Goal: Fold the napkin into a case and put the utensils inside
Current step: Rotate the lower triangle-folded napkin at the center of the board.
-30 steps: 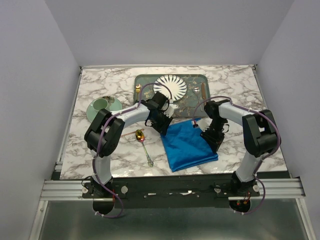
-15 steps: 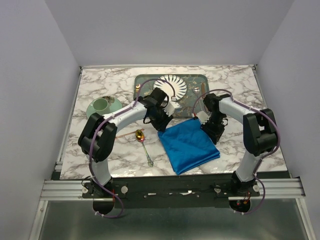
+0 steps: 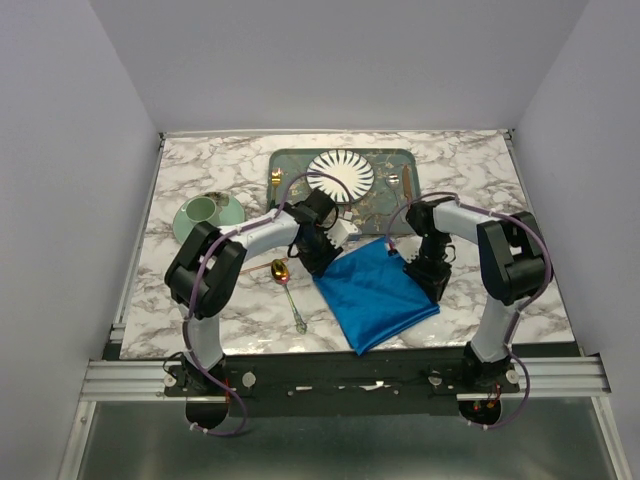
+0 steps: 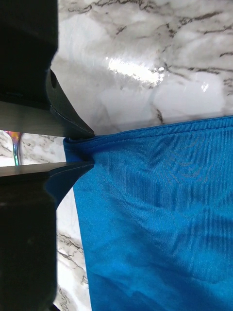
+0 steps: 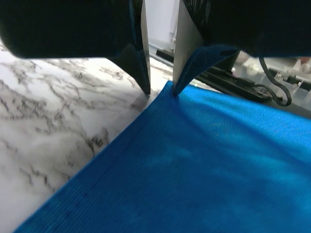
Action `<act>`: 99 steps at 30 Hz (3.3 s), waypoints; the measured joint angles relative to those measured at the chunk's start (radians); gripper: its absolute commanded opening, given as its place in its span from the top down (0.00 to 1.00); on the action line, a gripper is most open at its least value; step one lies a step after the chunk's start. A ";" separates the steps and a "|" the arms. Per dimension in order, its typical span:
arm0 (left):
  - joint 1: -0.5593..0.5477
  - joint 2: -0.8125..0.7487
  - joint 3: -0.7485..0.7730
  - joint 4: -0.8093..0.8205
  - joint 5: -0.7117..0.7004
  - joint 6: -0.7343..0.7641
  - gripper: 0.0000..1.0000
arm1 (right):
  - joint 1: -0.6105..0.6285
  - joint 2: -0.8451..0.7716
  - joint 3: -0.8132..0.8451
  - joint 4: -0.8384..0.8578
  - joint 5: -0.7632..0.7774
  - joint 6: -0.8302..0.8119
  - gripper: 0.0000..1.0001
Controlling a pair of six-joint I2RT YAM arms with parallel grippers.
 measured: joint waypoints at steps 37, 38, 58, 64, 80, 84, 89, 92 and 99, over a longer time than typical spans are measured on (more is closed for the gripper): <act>-0.078 -0.089 -0.070 0.001 0.089 0.057 0.70 | -0.211 0.025 0.193 -0.077 -0.266 0.230 0.37; -0.087 -0.085 -0.079 0.000 0.086 0.057 0.72 | -0.224 0.039 0.193 -0.078 -0.280 0.242 0.37; -0.219 -0.156 -0.225 0.050 0.166 -0.152 0.62 | -0.249 0.282 0.408 -0.041 -0.372 0.324 0.48; -0.111 -0.206 -0.224 0.108 0.193 -0.219 0.61 | -0.231 0.310 0.458 -0.033 -0.402 0.314 0.51; -0.018 -0.259 -0.212 0.182 0.211 -0.252 0.60 | -0.198 0.136 0.406 0.018 -0.382 0.293 0.66; -0.017 -0.259 -0.198 0.185 0.211 -0.252 0.61 | -0.169 0.145 0.387 0.037 -0.362 0.311 0.68; -0.013 -0.259 -0.198 0.187 0.211 -0.255 0.60 | -0.149 0.184 0.386 0.058 -0.328 0.336 0.69; -0.013 -0.259 -0.197 0.188 0.211 -0.256 0.60 | -0.149 0.208 0.380 0.071 -0.311 0.347 0.69; -0.013 -0.259 -0.197 0.189 0.211 -0.259 0.60 | -0.149 0.232 0.362 0.086 -0.289 0.361 0.69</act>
